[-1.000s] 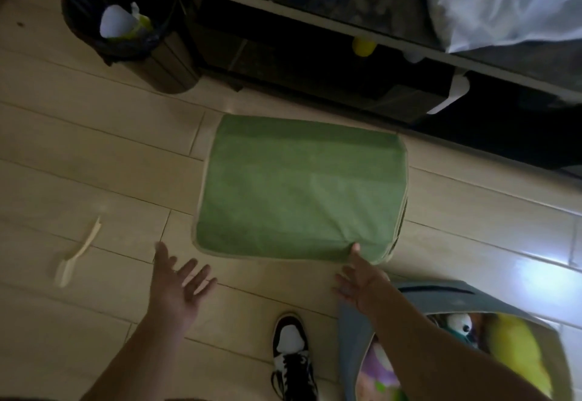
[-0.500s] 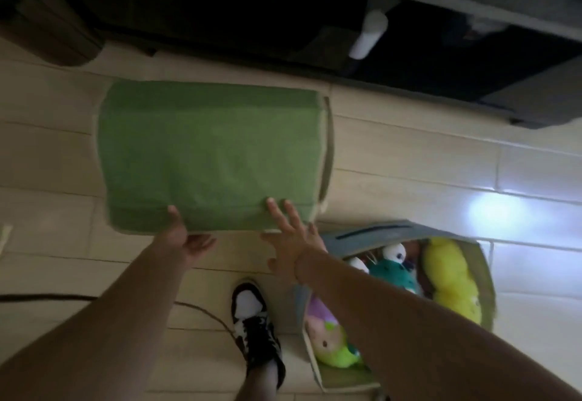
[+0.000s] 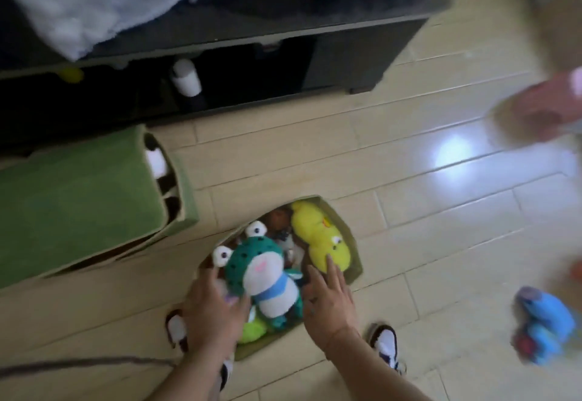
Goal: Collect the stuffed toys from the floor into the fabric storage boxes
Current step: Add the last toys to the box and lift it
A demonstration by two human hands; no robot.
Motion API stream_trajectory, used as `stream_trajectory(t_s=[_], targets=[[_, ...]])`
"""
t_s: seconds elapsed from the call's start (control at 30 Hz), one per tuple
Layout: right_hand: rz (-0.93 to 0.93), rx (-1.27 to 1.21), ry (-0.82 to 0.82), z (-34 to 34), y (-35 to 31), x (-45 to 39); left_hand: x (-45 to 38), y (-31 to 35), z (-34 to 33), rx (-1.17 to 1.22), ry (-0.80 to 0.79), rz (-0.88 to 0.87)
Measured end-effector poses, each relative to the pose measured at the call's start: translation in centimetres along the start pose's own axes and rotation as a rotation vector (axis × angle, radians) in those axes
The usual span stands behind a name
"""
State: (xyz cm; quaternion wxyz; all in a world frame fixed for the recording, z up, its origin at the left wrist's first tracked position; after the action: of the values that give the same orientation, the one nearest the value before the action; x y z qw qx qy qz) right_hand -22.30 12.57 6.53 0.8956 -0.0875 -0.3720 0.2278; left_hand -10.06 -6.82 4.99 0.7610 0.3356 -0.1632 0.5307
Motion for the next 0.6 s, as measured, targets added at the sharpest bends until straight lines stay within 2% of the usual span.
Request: stream_trajectory(t_s=[0.1,0.17,0.27,0.4,0.6], targets=[[-0.131,-0.027,0.073,2.4,10.5,4.5,9.2,11.4,-7.4,-0.082,-0.054,-0.536],[-0.214,-0.063,0.111,3.5,17.5,7.5,14.9,17.2,-12.9,-0.129,-0.121,-0.691],[-0.348,-0.124,0.161,4.9,28.1,12.6,22.2,23.2,-21.2,-0.283,-0.222,-0.739],[-0.483,-0.238,0.251,7.1,41.3,19.2,30.5,28.7,-29.6,-0.507,-0.401,-0.71],[-0.718,-0.607,0.334,10.8,53.4,27.9,36.5,33.2,-34.4,-0.716,-0.39,-0.574]])
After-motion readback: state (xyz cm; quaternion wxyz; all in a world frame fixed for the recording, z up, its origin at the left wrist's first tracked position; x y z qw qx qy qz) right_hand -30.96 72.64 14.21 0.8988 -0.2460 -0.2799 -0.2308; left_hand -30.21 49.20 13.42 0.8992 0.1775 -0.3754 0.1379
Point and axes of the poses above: each hand's wrist, its own x-axis away from the middle knuckle, its own z-axis out of the back of the hand, y = z × x, the point moved 7 cm from there along -x, towards the middle knuckle, and after that the axes turned 9 degrees about z, right-handed, at the moved point
